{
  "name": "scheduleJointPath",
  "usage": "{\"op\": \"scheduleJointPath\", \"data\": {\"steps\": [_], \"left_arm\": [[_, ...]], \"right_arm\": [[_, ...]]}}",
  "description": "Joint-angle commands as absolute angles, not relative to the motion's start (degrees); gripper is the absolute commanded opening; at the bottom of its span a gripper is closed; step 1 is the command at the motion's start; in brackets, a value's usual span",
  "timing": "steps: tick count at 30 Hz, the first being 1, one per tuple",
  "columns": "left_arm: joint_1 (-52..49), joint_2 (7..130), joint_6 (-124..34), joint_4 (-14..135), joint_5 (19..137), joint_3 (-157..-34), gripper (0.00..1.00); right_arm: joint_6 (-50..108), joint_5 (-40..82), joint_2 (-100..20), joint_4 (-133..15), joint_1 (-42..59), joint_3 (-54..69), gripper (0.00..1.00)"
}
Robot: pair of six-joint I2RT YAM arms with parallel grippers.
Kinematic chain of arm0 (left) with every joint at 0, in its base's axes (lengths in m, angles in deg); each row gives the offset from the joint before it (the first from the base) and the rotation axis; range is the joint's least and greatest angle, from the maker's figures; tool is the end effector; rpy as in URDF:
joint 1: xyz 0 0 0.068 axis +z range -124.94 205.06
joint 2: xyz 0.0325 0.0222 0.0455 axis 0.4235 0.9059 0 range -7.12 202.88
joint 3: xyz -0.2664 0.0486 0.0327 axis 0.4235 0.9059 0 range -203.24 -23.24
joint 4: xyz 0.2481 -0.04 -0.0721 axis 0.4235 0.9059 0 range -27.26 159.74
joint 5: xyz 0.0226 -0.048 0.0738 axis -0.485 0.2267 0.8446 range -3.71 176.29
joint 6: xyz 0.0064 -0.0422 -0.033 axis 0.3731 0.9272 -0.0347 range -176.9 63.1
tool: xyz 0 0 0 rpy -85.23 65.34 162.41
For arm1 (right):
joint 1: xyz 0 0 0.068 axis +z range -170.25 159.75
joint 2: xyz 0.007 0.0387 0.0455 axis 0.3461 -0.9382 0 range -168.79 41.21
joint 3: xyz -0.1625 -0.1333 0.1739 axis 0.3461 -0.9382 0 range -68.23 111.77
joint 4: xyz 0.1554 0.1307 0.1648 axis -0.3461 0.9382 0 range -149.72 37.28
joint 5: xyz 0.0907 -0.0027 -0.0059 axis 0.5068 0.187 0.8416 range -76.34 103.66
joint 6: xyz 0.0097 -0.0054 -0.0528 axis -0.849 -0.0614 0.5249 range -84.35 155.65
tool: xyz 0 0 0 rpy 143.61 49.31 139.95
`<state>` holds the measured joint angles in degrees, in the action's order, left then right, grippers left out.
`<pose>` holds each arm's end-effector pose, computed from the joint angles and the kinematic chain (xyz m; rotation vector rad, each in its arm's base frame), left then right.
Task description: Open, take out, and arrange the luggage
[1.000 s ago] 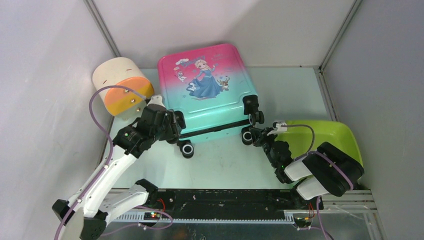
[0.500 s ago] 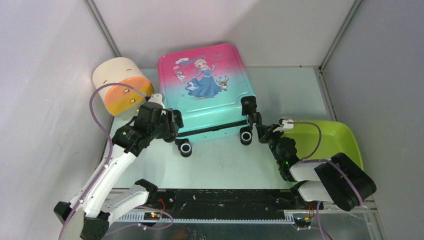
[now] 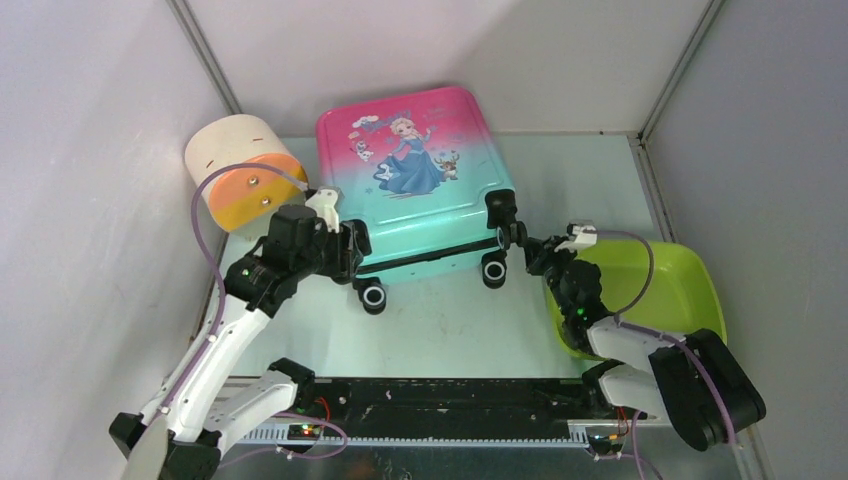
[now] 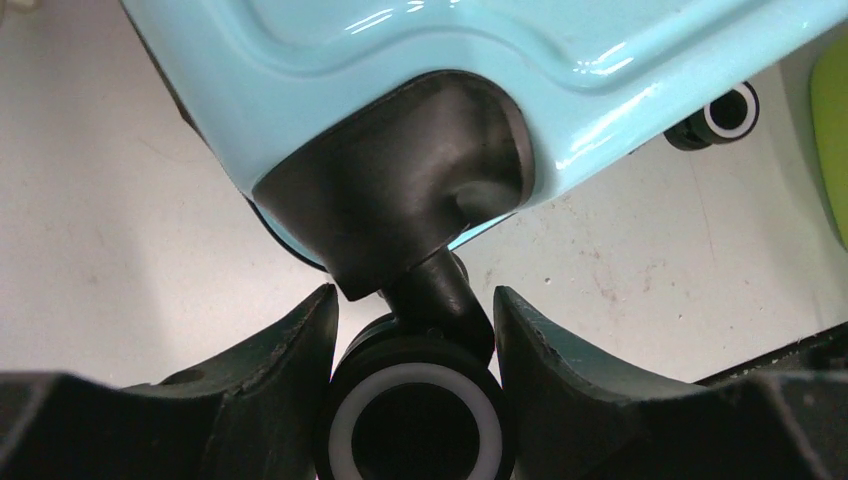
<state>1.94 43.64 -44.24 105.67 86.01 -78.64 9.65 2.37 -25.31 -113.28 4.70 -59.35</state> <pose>0.1640 -0.0702 0.3295 0.2088 2.2520 -0.3419 0.1891 0.0802 0.1730 0.1680 1.6574 0.5164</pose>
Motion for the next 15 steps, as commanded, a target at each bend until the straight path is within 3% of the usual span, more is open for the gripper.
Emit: {"op": "scheduleJointPath", "data": {"steps": [1, 15], "left_arm": [[2.29, 41.94, -49.90, 99.41, 84.21, -79.78, 0.00], [2.36, 41.78, -50.17, 101.06, 88.31, -78.43, 0.00]], "right_arm": [[12.48, 0.77, -26.64, -111.28, -1.85, -53.58, 0.00], [13.86, 12.70, -36.30, -111.10, -9.44, -43.92, 0.00]]}}
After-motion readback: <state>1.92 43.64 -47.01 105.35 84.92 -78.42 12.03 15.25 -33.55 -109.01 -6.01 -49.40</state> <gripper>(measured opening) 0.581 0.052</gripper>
